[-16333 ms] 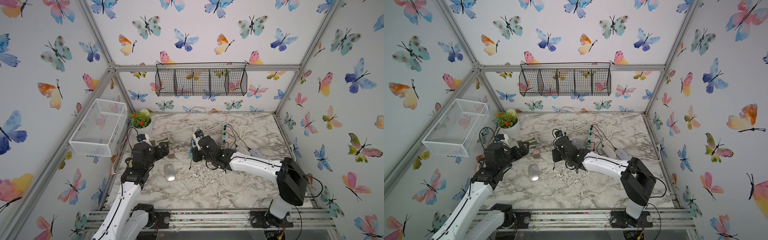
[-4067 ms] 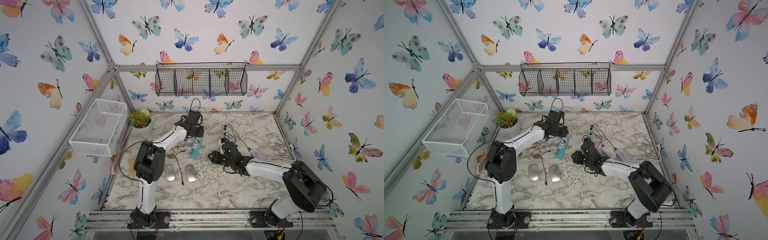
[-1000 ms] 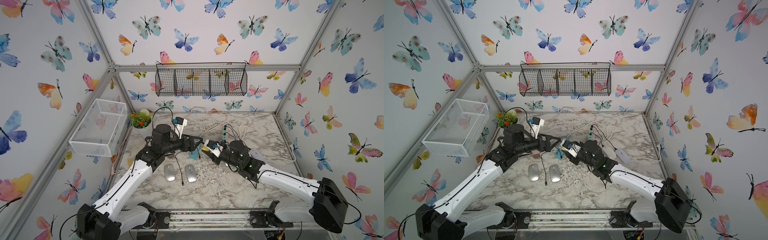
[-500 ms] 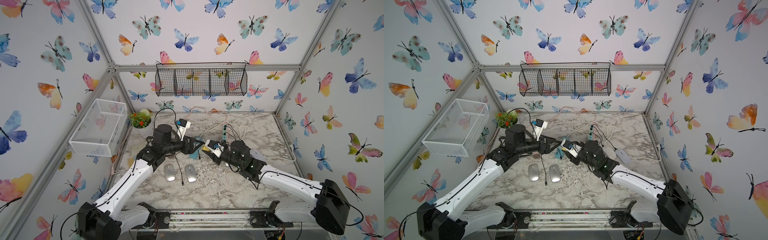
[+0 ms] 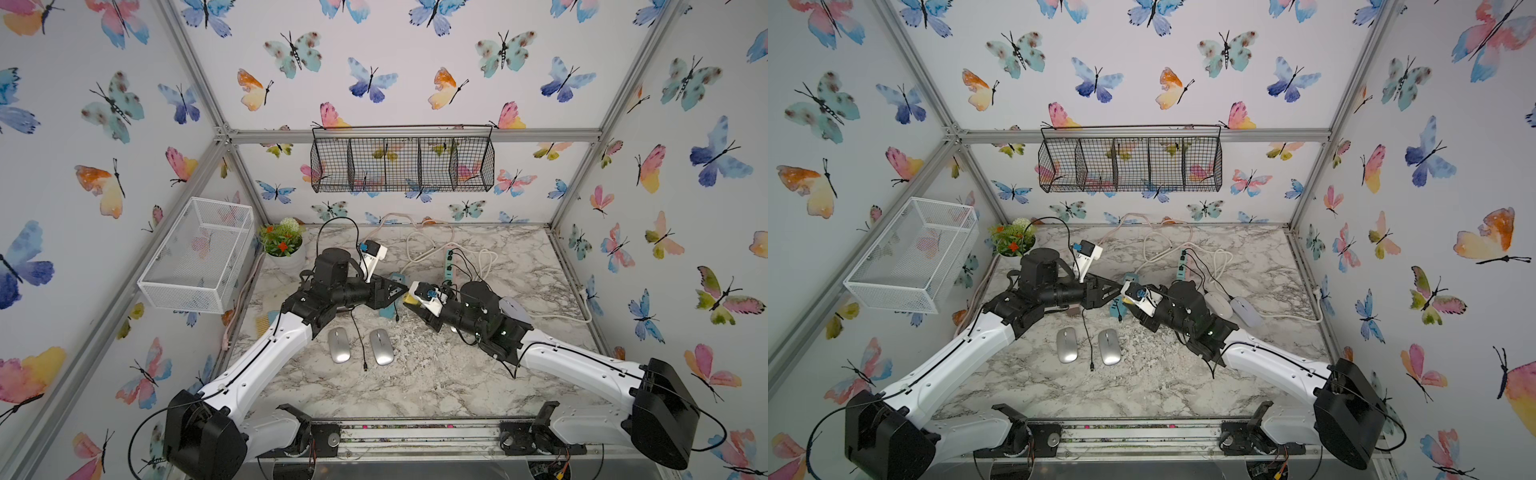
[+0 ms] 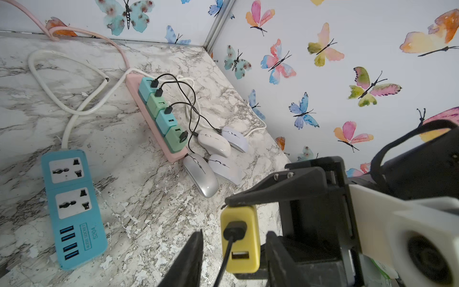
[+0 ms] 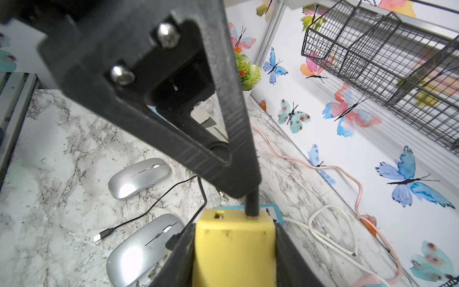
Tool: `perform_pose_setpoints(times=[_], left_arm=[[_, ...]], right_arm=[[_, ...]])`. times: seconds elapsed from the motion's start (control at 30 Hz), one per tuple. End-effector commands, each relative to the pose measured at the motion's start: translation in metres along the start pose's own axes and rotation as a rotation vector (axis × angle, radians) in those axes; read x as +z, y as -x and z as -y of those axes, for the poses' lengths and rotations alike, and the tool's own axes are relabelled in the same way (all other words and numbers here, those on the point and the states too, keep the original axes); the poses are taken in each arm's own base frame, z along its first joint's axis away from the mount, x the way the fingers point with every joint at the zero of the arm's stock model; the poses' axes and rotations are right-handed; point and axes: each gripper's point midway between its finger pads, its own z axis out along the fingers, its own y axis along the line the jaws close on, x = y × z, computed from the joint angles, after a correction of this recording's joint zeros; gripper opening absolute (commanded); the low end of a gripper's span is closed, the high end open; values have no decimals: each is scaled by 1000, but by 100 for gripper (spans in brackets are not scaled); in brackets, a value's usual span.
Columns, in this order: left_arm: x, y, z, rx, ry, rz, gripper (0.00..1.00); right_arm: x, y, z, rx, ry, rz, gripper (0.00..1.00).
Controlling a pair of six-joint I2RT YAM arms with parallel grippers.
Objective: Unplug the wireless mouse
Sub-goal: Remove the power cord from the plug.
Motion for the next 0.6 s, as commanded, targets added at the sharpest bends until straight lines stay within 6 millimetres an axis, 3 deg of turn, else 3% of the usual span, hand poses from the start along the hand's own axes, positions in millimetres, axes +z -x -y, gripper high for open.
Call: perform_pose_setpoints(times=[0.0,0.2,0.47,0.57], left_arm=[[3,3,5,15,-22,2,42],[7,-1,4,6,-29,-16,35],[10,-7,1,-2,-32,-34,36],[12,-10,-1,-7,-28,-39,42]], right_arm=[[2,10,-2,-1,21,27,16],[5,11,-2,0,22,26,16],[7,10,-2,-1,24,25,16],[7,10,-2,0,22,26,16]])
